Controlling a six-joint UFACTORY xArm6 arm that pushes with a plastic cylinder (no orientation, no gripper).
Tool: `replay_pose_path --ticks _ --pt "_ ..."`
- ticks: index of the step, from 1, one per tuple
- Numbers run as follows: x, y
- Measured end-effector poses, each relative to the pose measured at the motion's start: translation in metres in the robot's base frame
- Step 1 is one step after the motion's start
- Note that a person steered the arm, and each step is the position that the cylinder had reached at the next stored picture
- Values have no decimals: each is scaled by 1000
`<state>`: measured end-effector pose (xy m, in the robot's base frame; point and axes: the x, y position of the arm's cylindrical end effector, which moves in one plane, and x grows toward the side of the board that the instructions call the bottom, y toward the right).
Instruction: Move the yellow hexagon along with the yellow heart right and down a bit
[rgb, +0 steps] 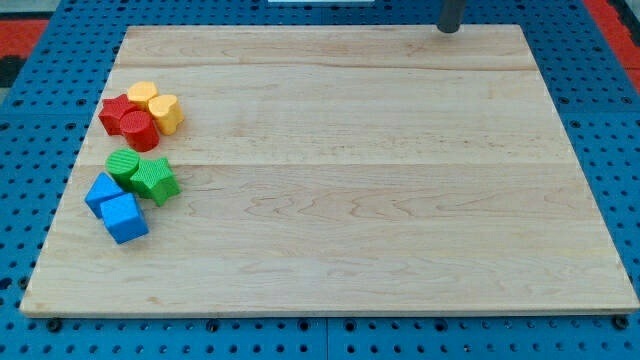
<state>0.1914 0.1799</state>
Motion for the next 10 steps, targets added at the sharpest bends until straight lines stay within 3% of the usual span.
replay_pose_path --ticks 5,6,9,10 --pt "9 18" --pt "9 -39" --pt "118 -164" --pt "100 -219"
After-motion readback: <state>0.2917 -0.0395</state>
